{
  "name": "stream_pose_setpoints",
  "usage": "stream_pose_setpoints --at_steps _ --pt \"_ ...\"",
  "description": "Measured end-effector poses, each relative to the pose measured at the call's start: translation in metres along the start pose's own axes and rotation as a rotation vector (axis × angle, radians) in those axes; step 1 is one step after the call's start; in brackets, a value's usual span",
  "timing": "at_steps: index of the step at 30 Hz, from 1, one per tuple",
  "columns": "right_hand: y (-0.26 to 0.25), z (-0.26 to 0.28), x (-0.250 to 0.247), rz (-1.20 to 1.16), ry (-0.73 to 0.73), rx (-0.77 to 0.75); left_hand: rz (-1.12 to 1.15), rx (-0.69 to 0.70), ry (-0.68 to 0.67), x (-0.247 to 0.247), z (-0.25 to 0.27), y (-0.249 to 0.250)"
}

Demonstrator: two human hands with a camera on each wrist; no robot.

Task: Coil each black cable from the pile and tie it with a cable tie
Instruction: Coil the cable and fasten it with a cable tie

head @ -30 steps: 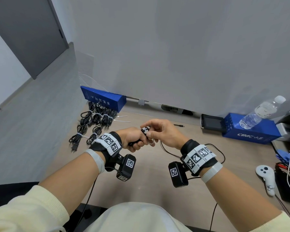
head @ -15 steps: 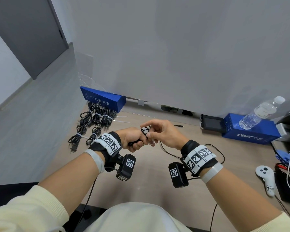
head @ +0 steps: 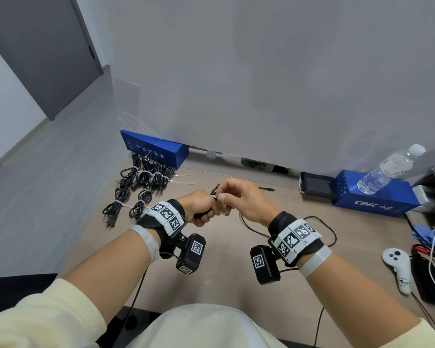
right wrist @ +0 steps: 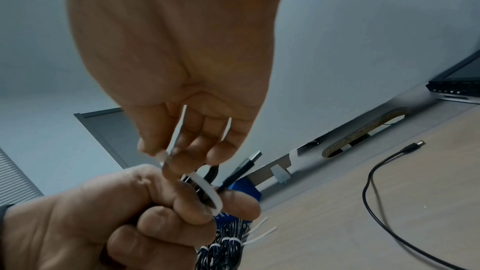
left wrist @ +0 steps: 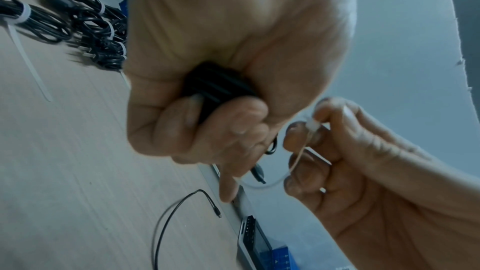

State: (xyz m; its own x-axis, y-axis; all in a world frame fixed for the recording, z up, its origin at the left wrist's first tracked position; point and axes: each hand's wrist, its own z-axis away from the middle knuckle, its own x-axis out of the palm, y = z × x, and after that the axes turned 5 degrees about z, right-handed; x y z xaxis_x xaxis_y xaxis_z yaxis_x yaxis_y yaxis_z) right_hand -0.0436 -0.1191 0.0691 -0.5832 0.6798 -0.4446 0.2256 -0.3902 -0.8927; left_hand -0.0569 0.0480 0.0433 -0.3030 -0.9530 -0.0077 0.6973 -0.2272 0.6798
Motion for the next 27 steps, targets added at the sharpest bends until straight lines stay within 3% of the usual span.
stream_pose_setpoints --at_steps 4,9,13,20,24,27 --pt "0.001 0.004 -0.004 0.163 0.065 -0.049 0.041 -0.012 0.004 -0.001 0.001 -0.002" --pt "-0.002 0.017 -0.014 -0.198 0.041 -0.093 0.120 0.019 -0.074 -0.006 0.007 0.003" --pt "-0.002 0.024 -0.024 -0.309 -0.013 -0.124 0.180 -0.010 -0.106 -0.018 0.005 0.002" --pt "0.000 0.020 -0.026 -0.190 -0.021 -0.001 0.204 -0.051 -0.115 -0.016 0.006 0.003" --pt "0.012 0.019 -0.033 -0.074 -0.023 0.080 0.340 -0.015 -0.187 -0.026 0.011 0.015" --pt "0.026 0.015 -0.040 -0.026 -0.008 0.151 0.332 0.016 -0.144 -0.018 0.009 0.021"
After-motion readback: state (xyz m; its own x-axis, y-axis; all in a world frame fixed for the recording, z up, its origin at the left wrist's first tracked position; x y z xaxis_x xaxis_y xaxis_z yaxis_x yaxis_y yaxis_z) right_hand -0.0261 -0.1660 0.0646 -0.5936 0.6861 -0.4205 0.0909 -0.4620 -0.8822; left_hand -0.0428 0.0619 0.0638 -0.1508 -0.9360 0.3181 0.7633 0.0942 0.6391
